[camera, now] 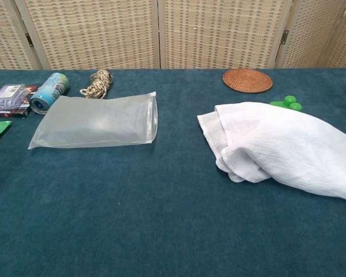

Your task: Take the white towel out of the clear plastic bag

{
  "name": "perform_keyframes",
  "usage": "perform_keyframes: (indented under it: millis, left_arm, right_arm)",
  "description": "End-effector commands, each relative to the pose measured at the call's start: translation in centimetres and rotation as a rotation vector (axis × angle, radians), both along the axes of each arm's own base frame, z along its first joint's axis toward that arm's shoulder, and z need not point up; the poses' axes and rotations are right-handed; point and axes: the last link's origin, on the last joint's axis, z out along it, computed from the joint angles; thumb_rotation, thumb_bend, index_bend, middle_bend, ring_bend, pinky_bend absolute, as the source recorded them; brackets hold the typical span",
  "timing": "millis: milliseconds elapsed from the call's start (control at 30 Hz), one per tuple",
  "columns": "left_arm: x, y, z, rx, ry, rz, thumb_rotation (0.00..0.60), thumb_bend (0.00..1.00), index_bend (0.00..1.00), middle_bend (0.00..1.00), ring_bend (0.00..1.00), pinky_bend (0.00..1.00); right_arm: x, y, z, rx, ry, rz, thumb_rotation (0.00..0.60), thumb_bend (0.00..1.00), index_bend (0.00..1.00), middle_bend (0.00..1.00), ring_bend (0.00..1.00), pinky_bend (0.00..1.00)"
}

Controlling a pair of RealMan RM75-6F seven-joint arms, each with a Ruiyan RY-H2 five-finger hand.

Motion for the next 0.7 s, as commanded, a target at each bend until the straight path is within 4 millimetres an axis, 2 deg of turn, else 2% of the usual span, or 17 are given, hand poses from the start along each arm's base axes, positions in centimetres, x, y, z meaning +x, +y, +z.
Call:
perform_keyframes:
  millis: [33, 333, 533, 700]
  left_arm:
    - [-1.1, -0.9, 1.2, 0.005, 0.009, 0.031, 0.600, 0.00, 0.28, 0.63, 0.60, 0.75]
    - [-3.3, -4.3, 3.1, -0.018, 0.015, 0.079, 0.600, 0.00, 0.29, 0.62, 0.59, 0.73]
    - [-4.0, -5.6, 3.1, -0.018, 0.010, 0.096, 0.600, 0.00, 0.29, 0.62, 0.59, 0.73]
    - [-4.4, -6.3, 2.6, -0.045, 0.000, 0.112, 0.600, 0.00, 0.29, 0.61, 0.59, 0.73]
  right_arm:
    - [-1.0, 1.5, 0.0, 0.000, -0.003, -0.012, 0.600, 0.00, 0.11, 0.14, 0.01, 0.15]
    - [-3.4, 5.3, 0.0, -0.003, -0.017, -0.040, 0.600, 0.00, 0.12, 0.14, 0.01, 0.15]
    - [-4.6, 7.5, 0.0, -0.005, -0.024, -0.069, 0.600, 0.00, 0.13, 0.14, 0.01, 0.15]
    - [-5.2, 8.3, -0.1, 0.002, -0.052, -0.090, 0.600, 0.00, 0.13, 0.14, 0.01, 0.15]
